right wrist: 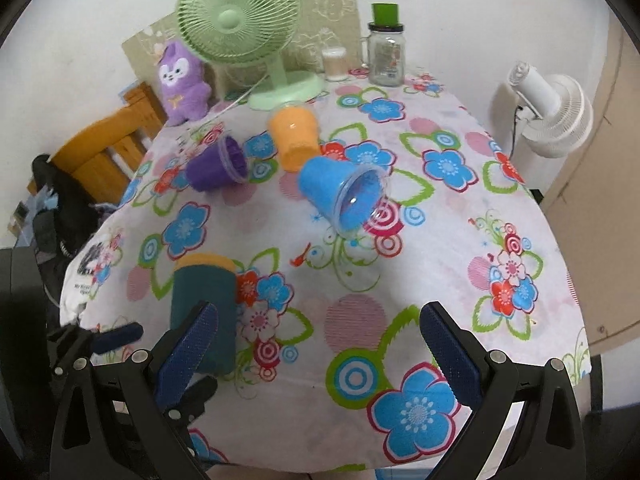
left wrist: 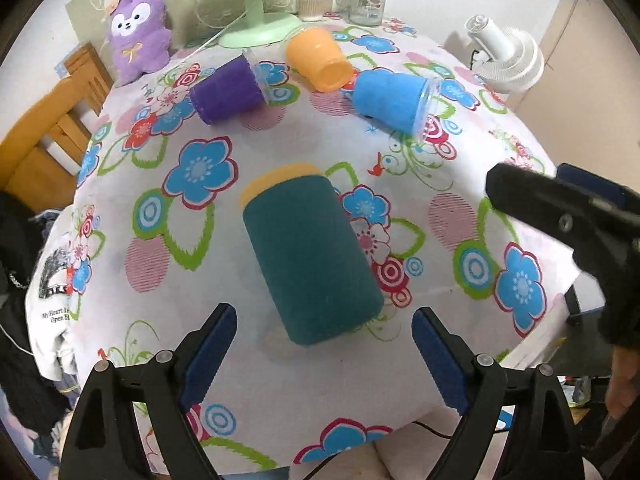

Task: Flip cup upside down
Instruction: 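Lift the teal cup with the right gripper while the left tool approaches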

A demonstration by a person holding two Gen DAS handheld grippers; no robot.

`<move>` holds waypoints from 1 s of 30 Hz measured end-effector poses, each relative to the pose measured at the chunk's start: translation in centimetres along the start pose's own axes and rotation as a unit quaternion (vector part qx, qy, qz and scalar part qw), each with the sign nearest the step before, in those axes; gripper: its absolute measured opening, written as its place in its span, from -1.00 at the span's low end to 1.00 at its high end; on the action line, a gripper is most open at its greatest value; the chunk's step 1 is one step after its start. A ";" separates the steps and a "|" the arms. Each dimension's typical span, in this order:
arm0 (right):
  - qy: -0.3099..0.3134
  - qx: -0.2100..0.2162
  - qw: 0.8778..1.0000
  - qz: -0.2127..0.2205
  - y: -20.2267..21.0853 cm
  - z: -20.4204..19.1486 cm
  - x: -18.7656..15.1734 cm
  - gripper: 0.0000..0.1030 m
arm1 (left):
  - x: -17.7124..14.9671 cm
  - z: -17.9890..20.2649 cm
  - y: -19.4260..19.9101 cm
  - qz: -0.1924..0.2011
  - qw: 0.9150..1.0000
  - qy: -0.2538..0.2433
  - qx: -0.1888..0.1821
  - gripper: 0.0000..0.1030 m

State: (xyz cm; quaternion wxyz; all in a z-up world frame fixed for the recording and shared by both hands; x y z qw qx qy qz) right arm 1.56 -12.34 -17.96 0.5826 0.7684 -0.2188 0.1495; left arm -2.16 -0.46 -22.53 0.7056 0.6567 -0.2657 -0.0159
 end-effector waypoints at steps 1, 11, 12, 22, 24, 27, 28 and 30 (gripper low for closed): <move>0.009 0.002 1.000 0.006 0.0 -0.2 -0.3 0.98 | -0.3 -0.2 0.0 0.000 1.000 0.001 -0.003 0.77; 0.004 0.002 0.999 0.053 0.1 -3.2 -3.1 0.98 | -1.8 -1.8 0.9 0.006 0.995 -0.097 -0.009 0.77; -0.004 0.000 0.998 0.058 -0.1 -3.4 -3.5 0.98 | -2.0 -2.1 0.9 0.006 0.994 -0.103 -0.018 0.77; -0.030 -0.014 0.993 0.115 -2.4 -6.1 -7.7 0.98 | -4.9 -4.8 -1.5 -0.019 0.977 -0.210 -0.031 0.76; -0.028 -0.013 0.992 0.124 -2.8 -6.5 -8.3 0.98 | -5.0 -5.2 -2.1 -0.021 0.974 -0.224 -0.034 0.76; -0.014 -0.021 0.990 0.140 -3.3 -7.4 -8.8 0.98 | -5.2 -5.7 -2.5 -0.021 0.969 -0.244 -0.039 0.76; -0.009 -0.022 0.989 0.144 -3.4 -7.7 -9.0 0.98 | -5.2 -5.8 -2.7 -0.021 0.967 -0.250 -0.040 0.76; 0.000 -0.024 0.988 0.153 -3.7 -8.1 -9.1 0.97 | -5.2 -5.8 -3.0 -0.021 0.964 -0.263 -0.044 0.76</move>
Point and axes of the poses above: each gripper's, at about its wrist camera, not at the fingertips, and y roughly against the way its jaws point, z to its right, x to its top, the point moved 9 cm from there along -y, roughly the way its jaws point, and after that the axes turned 9 degrees about -y, right-handed, at the moved point
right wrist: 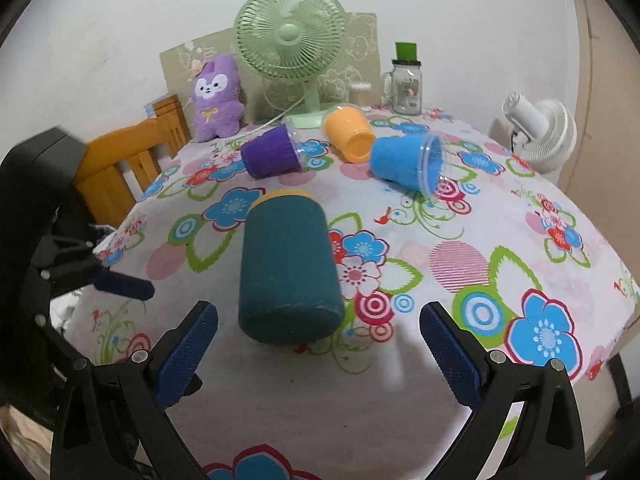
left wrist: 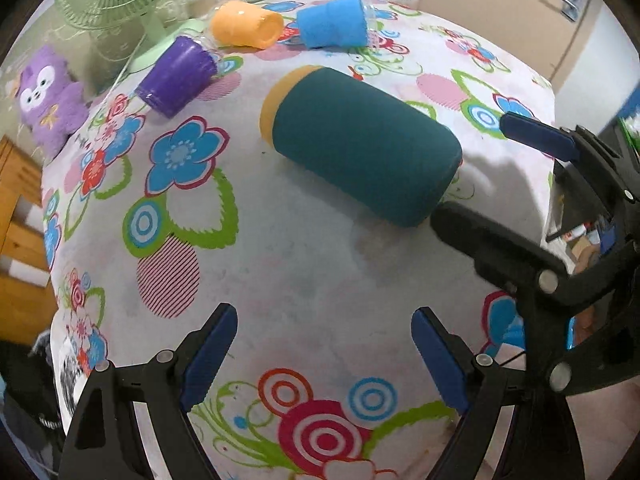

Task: Flip cup upside down
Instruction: 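Lift the teal cup with the right gripper while the left tool approaches, then rotate the right gripper to turn the teal cup upright, rim down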

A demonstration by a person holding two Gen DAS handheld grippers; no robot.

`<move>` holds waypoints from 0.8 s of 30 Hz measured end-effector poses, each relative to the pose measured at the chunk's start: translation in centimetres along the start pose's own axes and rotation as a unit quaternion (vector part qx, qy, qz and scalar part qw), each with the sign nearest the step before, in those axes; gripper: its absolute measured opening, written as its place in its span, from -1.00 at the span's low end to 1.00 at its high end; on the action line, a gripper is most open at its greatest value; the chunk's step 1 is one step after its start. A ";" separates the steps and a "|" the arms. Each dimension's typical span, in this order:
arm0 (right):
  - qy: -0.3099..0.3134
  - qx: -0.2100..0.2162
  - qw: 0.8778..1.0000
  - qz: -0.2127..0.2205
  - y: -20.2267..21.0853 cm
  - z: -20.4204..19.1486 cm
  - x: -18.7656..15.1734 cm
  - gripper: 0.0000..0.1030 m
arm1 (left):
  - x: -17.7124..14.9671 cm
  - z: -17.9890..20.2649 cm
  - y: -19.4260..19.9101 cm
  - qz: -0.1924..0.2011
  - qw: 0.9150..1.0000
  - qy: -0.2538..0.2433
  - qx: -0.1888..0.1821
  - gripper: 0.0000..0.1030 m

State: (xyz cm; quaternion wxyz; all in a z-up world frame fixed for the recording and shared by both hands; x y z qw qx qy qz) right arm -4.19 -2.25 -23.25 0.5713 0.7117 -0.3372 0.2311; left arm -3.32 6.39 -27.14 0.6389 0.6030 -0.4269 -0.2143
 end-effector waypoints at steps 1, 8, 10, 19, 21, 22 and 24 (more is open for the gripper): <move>0.000 0.001 1.000 0.002 -0.1 -0.1 -0.1 0.96 | 0.0 0.0 -0.1 0.001 1.000 -0.008 0.000 0.76; 0.003 0.004 1.000 0.011 -1.7 -0.7 -0.8 0.84 | -0.2 -0.1 -1.0 0.004 0.999 -0.039 -0.003 0.77; 0.002 0.004 1.000 0.017 -1.9 -0.7 -0.9 0.81 | -0.2 -0.2 -1.0 0.007 0.999 -0.038 -0.011 0.77; 0.003 0.022 0.999 0.031 -3.0 -1.2 -0.9 0.41 | -0.2 -0.5 -1.2 0.007 0.999 -0.029 -0.026 0.76; 0.004 0.021 0.999 0.039 -3.0 -1.3 -0.7 0.37 | -0.2 -0.6 -1.2 0.006 0.999 -0.026 -0.029 0.76; 0.003 0.021 0.999 0.040 -3.0 -1.3 -0.7 0.37 | -0.2 -0.6 -1.2 0.006 0.999 -0.026 -0.030 0.76; -0.002 0.021 0.999 0.043 -3.1 -1.2 -0.7 0.36 | -0.1 -0.7 -1.2 0.008 0.999 -0.028 -0.029 0.76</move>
Point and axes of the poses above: each gripper's, at about its wrist camera, not at the fingertips, and y roughly against the way its jaws point, z to its right, x to its top, the point moved 9 cm from there along -y, roughly the way its jaws point, and after that the axes turned 9 degrees about -y, right-handed, at the moved point
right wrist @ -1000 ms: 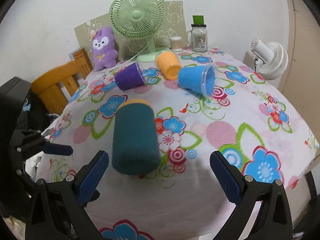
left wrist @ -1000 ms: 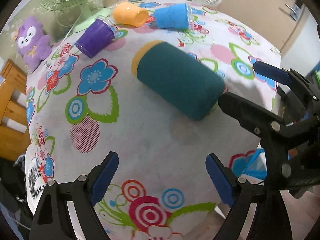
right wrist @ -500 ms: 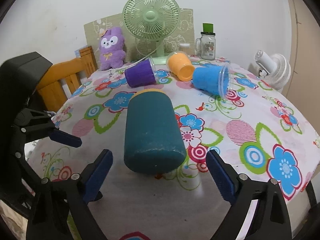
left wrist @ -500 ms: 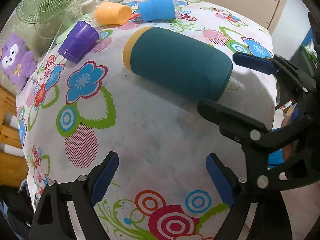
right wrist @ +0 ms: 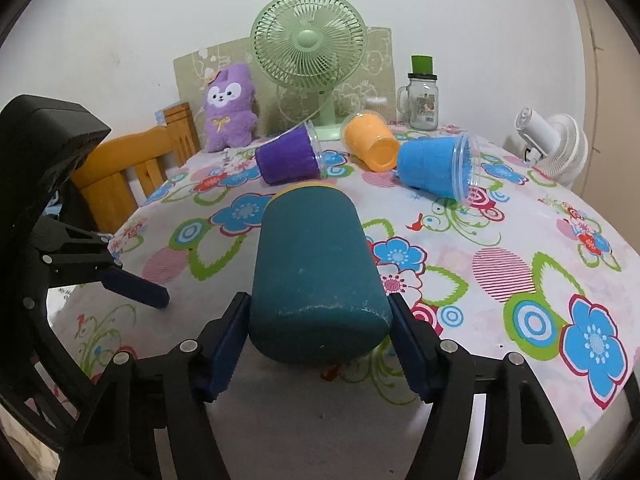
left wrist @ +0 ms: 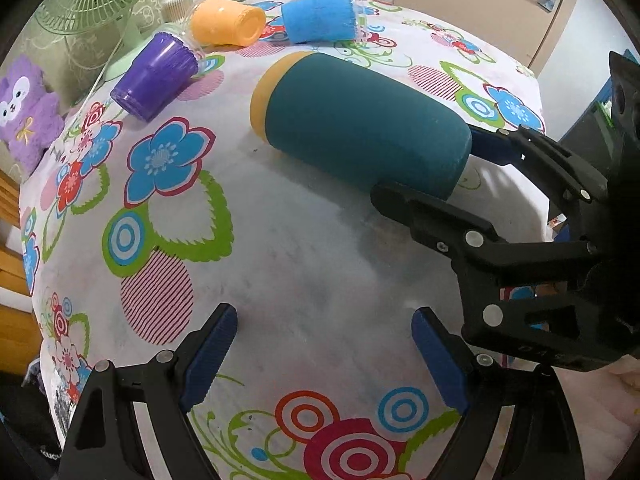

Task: Flip cup upside down
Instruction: 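Rotate the right gripper to turn the teal cup upright, rim down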

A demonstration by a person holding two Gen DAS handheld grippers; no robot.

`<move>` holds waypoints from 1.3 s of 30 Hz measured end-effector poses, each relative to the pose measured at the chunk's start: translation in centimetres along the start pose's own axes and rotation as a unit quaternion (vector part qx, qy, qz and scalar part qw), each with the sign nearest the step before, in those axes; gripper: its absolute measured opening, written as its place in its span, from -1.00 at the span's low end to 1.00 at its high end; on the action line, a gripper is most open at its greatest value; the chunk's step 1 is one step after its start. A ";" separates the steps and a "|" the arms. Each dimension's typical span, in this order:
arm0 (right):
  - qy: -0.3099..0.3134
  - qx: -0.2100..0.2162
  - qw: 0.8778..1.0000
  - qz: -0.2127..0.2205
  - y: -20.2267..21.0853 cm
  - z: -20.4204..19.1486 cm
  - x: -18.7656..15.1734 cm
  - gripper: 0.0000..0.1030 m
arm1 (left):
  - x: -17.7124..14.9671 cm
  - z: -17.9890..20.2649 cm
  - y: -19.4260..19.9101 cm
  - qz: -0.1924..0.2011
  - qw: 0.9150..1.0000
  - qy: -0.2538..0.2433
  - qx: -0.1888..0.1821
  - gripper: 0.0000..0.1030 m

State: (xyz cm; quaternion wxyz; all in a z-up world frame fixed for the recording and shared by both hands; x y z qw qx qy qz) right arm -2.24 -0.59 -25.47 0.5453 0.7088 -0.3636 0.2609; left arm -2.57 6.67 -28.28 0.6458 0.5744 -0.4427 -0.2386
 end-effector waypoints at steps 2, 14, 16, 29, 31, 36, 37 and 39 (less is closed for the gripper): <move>-0.002 -0.002 1.000 0.002 0.1 0.0 0.1 0.35 | 0.0 0.0 0.0 0.001 1.000 -0.002 0.001 0.76; 0.005 -0.017 1.000 0.009 0.9 0.1 1.8 0.33 | 0.6 -0.5 0.9 -0.002 1.000 0.014 -0.003 0.76; 0.001 -0.016 1.000 0.006 1.3 0.2 2.4 0.33 | 0.9 -0.6 1.3 -0.002 1.000 0.017 -0.002 0.76; -0.004 -0.009 1.000 0.006 1.9 1.0 5.5 0.32 | 3.0 -1.0 2.7 0.006 0.999 0.033 0.005 0.74; -0.002 -0.008 1.000 0.007 1.9 0.9 6.1 0.32 | 3.1 -1.2 2.9 0.006 0.999 0.039 0.006 0.73; 0.006 -0.013 1.000 0.002 2.5 0.8 8.1 0.32 | 3.9 -2.0 4.1 0.013 0.998 0.062 0.005 0.73; 0.008 -0.015 1.000 -0.002 2.7 0.8 8.5 0.32 | 4.1 -2.1 4.3 0.014 0.998 0.065 0.008 0.73; 0.014 -0.024 1.000 -0.012 3.1 0.8 9.3 0.32 | 4.5 -2.4 5.0 0.020 0.997 0.068 0.014 0.73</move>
Point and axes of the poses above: each gripper's, at about its wrist camera, not at the fingertips, and y roughly against the way its jaws point, z to its right, x to its top, the point moved 9 cm from there along -y, roughly the way its jaws point, and after that the axes turned 9 degrees about -y, right-handed, at the moved point
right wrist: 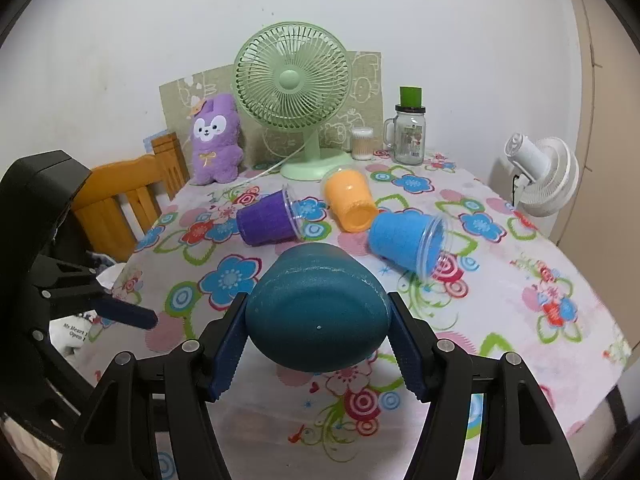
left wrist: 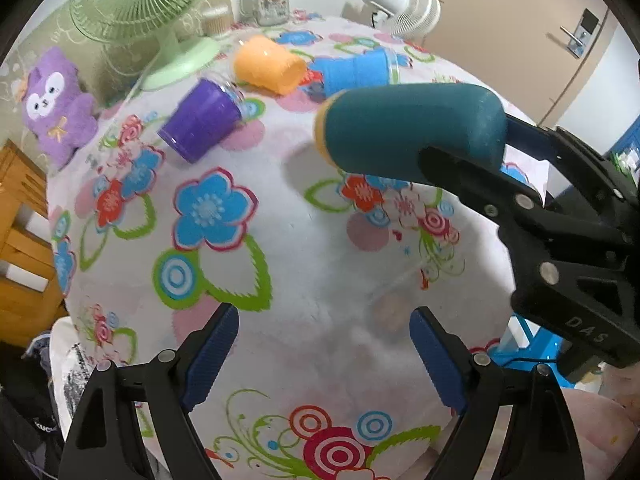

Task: Flip cup upside down
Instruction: 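Rotate the right gripper to turn the teal cup upright, rim down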

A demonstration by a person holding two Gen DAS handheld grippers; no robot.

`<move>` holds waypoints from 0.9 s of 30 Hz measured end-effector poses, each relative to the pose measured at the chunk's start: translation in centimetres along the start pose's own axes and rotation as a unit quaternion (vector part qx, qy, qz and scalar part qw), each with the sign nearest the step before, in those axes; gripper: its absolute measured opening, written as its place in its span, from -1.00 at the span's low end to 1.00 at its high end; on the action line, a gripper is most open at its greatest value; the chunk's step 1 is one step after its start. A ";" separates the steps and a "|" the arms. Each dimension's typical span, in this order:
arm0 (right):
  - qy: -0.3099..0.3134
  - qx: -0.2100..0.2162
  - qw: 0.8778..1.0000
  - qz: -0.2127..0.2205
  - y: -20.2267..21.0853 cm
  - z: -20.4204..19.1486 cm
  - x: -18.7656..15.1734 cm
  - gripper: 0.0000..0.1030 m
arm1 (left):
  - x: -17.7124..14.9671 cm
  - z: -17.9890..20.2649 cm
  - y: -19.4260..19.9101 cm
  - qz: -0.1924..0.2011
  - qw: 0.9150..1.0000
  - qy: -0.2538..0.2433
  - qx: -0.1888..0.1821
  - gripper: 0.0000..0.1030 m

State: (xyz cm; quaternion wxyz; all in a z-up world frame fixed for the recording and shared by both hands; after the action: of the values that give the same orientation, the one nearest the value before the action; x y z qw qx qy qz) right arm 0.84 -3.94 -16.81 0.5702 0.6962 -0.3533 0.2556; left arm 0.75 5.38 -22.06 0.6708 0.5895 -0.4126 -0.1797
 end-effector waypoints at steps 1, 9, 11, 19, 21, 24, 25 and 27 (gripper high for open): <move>0.002 -0.002 1.000 -0.005 0.1 0.0 0.3 0.32 | 0.3 -0.1 0.4 0.005 1.000 0.003 0.000 0.73; 0.015 -0.023 0.997 -0.065 0.9 1.1 1.6 0.32 | 1.7 -0.4 0.8 0.017 0.999 0.046 -0.003 0.73; 0.019 -0.028 0.996 -0.083 0.8 1.5 1.6 0.32 | 1.8 -0.4 0.7 0.013 0.998 0.056 0.013 0.73; 0.049 -0.023 0.986 -0.159 -0.1 2.7 2.0 0.32 | 2.4 -1.0 0.1 -0.002 0.992 0.114 0.052 0.73; 0.060 -0.016 0.982 -0.177 -0.4 3.0 2.3 0.32 | 2.7 -1.1 -0.1 -0.003 0.990 0.132 0.054 0.73; 0.066 0.001 0.977 -0.204 -1.0 3.3 2.9 0.32 | 3.1 -1.1 -0.4 -0.005 0.985 0.160 0.058 0.73; 0.068 0.008 0.975 -0.212 -1.2 3.4 3.1 0.32 | 3.4 -1.1 -0.5 -0.004 0.983 0.171 0.059 0.73; 0.076 0.017 0.971 -0.225 -1.5 3.5 3.4 0.32 | 3.6 -1.0 -0.6 -0.005 0.981 0.186 0.060 0.73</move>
State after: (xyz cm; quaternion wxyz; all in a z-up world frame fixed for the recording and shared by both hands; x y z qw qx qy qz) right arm 3.98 -7.86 -15.93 0.6261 0.7462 -0.1385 0.1790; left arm 3.81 3.29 -21.35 0.6986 0.6538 -0.2871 -0.0454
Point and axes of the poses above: each gripper's, at about its wrist camera, not at the fingertips, and y roughly against the way its jaws point, z to its right, x to its top, the point moved 9 cm from there along -y, roughly the way its jaws point, and after that the axes turned 9 degrees about -y, right-handed, at the moved point
